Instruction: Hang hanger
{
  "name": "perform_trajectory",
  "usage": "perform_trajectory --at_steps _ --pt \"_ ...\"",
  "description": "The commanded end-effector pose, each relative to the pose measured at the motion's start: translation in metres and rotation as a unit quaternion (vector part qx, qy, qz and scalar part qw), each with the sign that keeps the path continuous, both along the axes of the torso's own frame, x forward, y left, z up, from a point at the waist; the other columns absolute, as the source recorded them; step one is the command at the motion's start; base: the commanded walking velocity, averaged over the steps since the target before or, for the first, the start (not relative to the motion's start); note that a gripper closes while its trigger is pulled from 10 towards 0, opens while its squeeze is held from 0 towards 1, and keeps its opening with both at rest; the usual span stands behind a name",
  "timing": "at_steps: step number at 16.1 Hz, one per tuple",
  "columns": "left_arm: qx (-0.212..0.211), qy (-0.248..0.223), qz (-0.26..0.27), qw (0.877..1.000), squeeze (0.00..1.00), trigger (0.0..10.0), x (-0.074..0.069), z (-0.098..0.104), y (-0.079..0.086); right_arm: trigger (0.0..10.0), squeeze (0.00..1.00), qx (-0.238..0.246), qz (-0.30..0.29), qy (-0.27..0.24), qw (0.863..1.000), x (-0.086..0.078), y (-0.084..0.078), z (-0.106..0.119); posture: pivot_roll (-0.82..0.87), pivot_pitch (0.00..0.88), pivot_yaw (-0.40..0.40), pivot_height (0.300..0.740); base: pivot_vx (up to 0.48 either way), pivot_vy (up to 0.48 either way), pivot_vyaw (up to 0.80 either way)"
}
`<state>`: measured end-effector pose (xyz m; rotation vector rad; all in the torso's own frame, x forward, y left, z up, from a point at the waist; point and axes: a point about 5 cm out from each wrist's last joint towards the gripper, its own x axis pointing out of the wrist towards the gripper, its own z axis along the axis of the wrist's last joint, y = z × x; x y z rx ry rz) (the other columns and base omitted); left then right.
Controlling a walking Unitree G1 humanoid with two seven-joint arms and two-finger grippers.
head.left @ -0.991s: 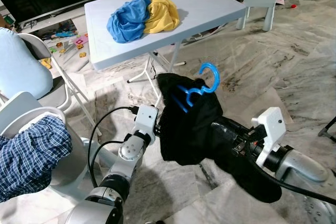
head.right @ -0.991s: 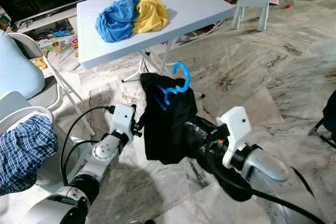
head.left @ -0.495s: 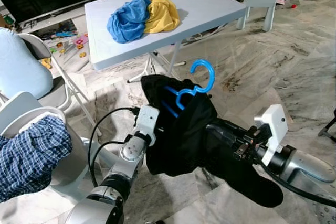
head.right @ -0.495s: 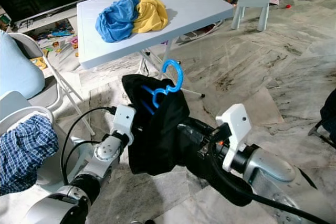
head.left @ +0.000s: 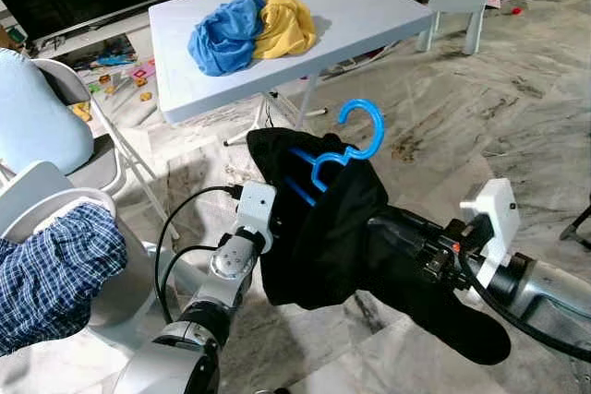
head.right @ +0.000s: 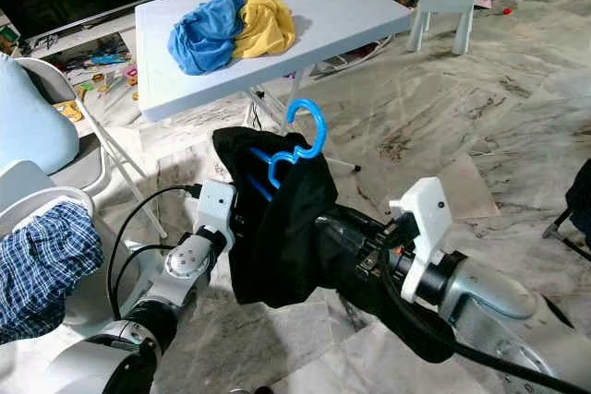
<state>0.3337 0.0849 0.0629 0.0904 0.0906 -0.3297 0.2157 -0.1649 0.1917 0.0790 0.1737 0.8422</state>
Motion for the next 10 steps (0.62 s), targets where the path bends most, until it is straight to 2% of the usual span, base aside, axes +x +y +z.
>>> perform_trajectory --at_steps 1,10 --pt "0.004 0.014 0.011 1.0 0.0 0.0 0.001 -0.003 0.008 10.0 0.0 0.01 0.029 -0.02 0.999 -0.006 0.008 0.01 -0.24 0.07 0.186 0.74 0.0 0.0 0.0" --pt "0.001 0.026 0.037 0.999 0.0 0.0 0.005 -0.003 0.02 10.0 0.0 -0.007 0.05 0.003 0.999 -0.014 0.005 0.004 -0.23 0.066 0.188 0.74 0.0 0.0 0.0"
